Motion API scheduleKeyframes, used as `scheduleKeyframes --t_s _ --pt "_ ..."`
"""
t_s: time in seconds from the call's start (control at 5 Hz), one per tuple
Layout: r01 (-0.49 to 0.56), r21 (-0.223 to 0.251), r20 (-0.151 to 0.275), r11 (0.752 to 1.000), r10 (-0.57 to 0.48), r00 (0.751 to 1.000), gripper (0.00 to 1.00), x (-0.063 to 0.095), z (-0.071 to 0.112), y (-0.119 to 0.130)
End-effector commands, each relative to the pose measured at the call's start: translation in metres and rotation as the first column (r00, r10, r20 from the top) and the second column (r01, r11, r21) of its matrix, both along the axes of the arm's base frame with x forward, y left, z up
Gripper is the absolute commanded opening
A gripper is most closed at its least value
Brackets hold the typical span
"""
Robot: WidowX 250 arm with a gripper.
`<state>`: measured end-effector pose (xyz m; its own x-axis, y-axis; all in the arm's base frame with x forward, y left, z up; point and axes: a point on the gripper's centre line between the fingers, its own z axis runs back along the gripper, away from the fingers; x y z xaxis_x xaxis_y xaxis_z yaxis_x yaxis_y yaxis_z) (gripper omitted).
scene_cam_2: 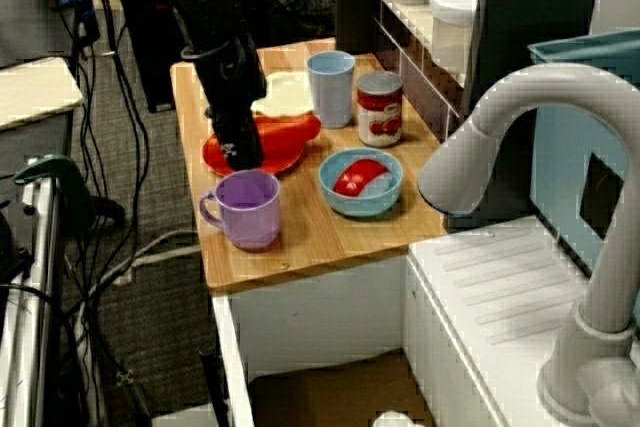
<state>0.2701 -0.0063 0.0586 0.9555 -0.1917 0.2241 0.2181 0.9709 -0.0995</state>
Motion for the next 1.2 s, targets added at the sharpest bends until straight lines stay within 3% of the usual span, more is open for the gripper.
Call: scheduleKeyframes --t_s 0.0,0.4,0.8,1.0 --pt "-0.043 -0.002 0.038 0.999 0.043 0.998 0.0 0.007 0.011 0.048" --pt "0.054 0.03 0.065 0.998 -0.055 0.996 0.0 0.001 0.005 0.062" --pt "0.051 0.023 0.061 0.998 -0.052 0.997 0.0 0.003 0.006 0.062" --pt "0.015 0.024 0.052 1.0 -0.017 0.999 1.0 0.007 0.01 0.064"
